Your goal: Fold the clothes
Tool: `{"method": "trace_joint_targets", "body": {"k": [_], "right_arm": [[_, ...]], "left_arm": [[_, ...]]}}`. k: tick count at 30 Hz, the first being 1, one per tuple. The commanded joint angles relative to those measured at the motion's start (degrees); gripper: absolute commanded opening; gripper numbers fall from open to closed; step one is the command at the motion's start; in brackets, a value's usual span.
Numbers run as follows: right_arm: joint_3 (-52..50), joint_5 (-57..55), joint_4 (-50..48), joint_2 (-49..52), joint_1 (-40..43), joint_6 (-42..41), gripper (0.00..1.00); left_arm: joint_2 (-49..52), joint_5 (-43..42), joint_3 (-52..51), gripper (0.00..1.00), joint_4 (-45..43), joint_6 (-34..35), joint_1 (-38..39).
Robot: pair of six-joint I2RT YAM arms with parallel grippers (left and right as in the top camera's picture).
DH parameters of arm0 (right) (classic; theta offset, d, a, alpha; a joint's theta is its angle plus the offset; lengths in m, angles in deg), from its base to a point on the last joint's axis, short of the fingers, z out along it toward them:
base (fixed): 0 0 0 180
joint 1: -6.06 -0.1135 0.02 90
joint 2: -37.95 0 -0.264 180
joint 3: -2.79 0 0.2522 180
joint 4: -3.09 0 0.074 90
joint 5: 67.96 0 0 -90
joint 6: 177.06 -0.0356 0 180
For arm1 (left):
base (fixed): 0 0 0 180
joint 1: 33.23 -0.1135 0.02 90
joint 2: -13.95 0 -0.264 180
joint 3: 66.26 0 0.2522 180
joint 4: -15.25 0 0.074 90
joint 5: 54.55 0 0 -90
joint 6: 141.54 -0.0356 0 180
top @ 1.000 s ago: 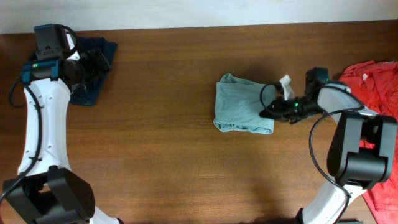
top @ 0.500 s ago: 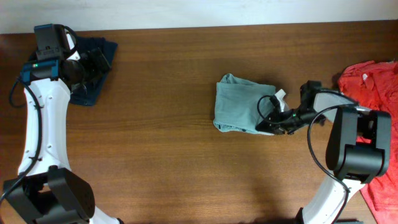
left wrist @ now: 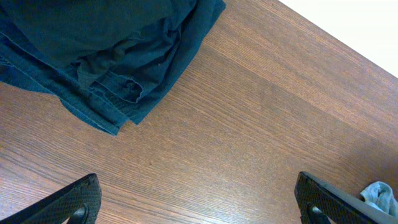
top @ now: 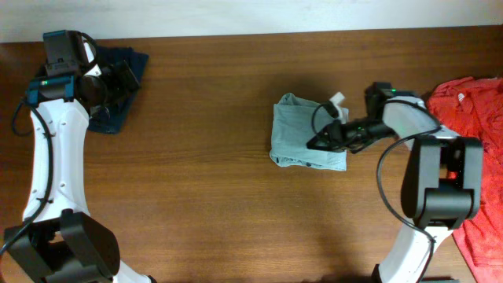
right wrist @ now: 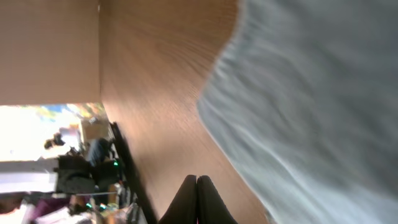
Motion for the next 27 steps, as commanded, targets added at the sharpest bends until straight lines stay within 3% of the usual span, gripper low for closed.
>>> {"method": "trace_joint_targets", "body": {"k": [1,10,15,27], "right_arm": [[-0.5,1.7,-3.2,0.3,-3.8,-4.5,0.04],[-7.1,-2.8,-19.7,3.8,-8.0,-25.2,0.04],[-12.5,-2.8,-29.3,5.1,-8.1,-32.0,0.04],[-8.5,9.9,-32.5,-0.7,-8.2,-32.3,0.04]], "left_arm": [[0.1,0.4,-0.1,0.99,0.0,0.0,-0.1],[0.1,0.4,-0.1,0.99,-0.1,0.0,-0.1],[0.1,0.4,-0.1,0.99,0.0,0.0,-0.1],[0.1,0.4,-0.1,0.99,0.0,0.0,-0.1]]}}
